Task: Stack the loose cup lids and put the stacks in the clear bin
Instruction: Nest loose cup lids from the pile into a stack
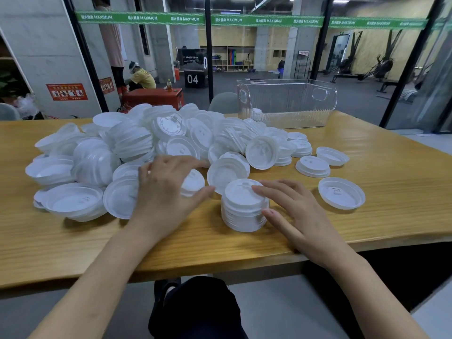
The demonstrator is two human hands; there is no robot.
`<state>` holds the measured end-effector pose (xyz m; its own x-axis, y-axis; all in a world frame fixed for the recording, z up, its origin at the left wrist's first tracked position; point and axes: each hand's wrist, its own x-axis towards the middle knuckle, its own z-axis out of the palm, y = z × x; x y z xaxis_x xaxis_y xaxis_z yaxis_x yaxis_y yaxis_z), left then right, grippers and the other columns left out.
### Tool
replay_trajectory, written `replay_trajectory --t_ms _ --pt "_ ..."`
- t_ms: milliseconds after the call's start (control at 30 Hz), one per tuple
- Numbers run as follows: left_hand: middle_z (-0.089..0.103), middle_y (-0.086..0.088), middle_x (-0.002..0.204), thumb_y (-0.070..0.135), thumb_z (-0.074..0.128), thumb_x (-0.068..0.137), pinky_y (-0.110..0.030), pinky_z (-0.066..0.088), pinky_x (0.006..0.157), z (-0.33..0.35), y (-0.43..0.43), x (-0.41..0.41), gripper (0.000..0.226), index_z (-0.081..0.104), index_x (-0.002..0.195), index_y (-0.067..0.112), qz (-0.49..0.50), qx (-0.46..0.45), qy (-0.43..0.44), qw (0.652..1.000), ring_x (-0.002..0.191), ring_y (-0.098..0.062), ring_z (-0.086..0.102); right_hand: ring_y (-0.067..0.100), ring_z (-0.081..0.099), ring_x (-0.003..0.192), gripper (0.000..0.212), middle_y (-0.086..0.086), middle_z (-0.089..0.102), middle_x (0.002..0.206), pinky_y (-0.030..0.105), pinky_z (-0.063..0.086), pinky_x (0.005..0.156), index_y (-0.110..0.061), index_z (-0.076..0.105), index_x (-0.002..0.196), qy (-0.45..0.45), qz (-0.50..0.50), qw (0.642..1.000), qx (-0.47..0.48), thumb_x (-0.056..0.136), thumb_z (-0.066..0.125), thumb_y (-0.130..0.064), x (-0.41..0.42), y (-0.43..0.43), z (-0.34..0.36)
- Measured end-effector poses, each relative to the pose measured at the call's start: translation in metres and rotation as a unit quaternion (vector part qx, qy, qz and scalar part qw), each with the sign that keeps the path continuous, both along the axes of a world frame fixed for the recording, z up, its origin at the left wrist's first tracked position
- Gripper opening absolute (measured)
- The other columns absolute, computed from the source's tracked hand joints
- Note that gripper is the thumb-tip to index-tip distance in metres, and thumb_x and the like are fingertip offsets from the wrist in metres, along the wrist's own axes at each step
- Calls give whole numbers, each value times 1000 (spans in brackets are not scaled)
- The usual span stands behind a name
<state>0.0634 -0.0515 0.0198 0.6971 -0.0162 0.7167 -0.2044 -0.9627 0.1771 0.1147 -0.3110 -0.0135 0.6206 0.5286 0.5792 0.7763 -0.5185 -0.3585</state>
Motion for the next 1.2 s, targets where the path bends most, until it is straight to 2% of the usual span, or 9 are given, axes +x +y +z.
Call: replay_trajectory --t_ms 100,200,467,700,1000,1200 --pt "66 2 121 72 43 77 -38 22 90 -2 22 -3 68 65 119 24 71 41 52 995 113 -28 51 8 37 131 61 -22 49 143 35 32 107 -36 52 139 -5 3 1000 -11 97 25 -69 -1 0 0" --pt "64 6 125 78 36 76 -38 19 95 -10 31 -5 75 63 123 27 96 69 97 988 118 -25 46 9 37 131 62 -21 48 144 35 33 108 -35 51 140 -4 1 1000 -16 96 25 -70 -2 -1 1" --pt "63 6 128 77 33 77 -39 16 97 -15 31 -2 71 65 119 30 107 74 94 987 120 -25 47 7 37 130 63 -22 47 143 34 33 107 -35 50 141 -5 -3 1000 -20 96 24 -70 -4 -1 1" --pt "65 8 124 71 39 78 -39 18 94 -17 32 -1 61 65 114 30 101 69 82 989 116 -23 48 7 37 130 62 -26 46 140 35 35 107 -37 49 141 4 -7 1000 -21 95 25 -71 -4 -1 1" --pt "66 8 121 67 46 79 -39 20 98 -12 27 -7 57 65 115 27 73 -30 9 997 117 -19 49 8 38 130 61 -25 47 142 37 36 108 -37 47 142 1 -6 1000 -14 96 26 -70 -4 -1 0" --pt "54 24 115 65 51 76 -26 21 96 3 7 -10 51 61 116 34 -5 -173 -39 984 112 0 42 10 38 133 61 -21 46 145 36 34 110 -36 44 145 -2 -11 1000 -1 96 27 -69 -4 -2 1"
